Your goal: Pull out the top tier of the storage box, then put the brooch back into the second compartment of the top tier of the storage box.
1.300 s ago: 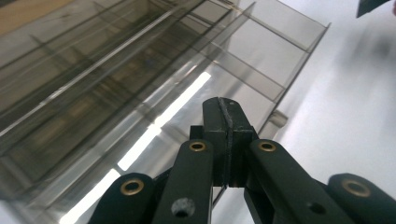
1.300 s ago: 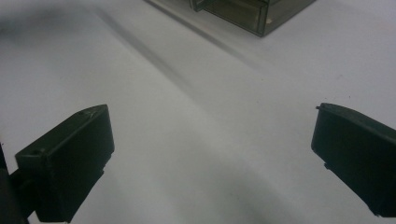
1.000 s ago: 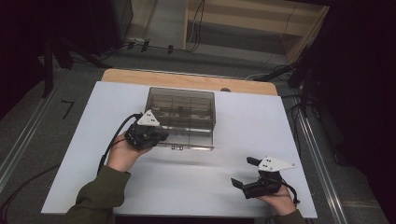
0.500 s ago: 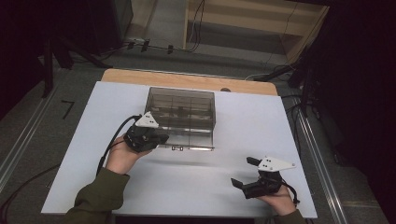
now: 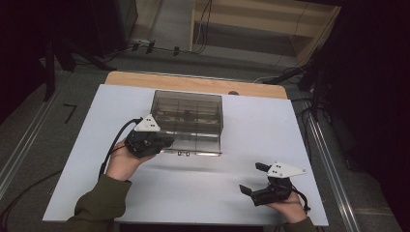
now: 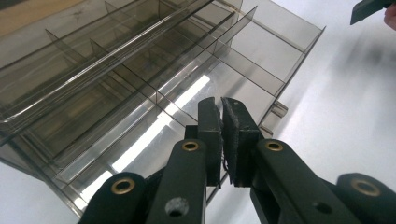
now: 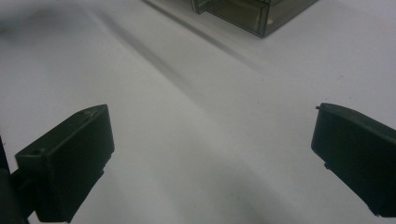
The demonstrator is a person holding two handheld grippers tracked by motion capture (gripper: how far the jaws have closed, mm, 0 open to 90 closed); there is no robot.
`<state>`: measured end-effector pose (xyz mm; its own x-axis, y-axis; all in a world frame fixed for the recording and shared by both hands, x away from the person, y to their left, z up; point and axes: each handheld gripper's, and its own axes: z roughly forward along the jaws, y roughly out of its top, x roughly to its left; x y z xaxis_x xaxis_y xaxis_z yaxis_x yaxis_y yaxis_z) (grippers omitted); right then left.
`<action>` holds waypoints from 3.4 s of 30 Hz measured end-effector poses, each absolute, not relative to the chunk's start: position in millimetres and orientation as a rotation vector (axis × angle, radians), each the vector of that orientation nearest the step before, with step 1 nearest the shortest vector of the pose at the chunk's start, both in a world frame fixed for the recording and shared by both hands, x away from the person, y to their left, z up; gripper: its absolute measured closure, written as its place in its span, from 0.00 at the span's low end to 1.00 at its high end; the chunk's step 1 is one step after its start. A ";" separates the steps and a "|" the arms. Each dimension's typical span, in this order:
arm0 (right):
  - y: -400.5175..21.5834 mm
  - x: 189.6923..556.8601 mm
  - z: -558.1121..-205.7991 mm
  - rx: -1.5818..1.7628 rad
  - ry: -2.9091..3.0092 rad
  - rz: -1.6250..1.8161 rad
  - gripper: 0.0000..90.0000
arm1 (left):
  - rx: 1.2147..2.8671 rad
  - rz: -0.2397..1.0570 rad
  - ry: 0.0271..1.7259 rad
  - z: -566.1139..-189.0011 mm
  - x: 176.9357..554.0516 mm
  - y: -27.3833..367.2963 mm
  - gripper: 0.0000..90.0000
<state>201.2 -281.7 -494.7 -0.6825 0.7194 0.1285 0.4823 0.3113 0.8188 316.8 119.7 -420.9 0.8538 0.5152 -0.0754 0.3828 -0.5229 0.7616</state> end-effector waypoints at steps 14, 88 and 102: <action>-282.0 201.5 -494.6 1.090 2.319 1.307 0.00 | 2.150 0.215 0.635 -411.0 308.6 130.8 0.59; -281.4 202.1 -494.8 1.089 2.320 1.302 0.00 | 2.238 0.301 0.814 -466.0 310.2 217.5 0.71; -281.4 202.1 -494.7 1.092 2.318 1.304 0.00 | 2.299 0.287 0.833 -478.4 312.5 213.0 0.83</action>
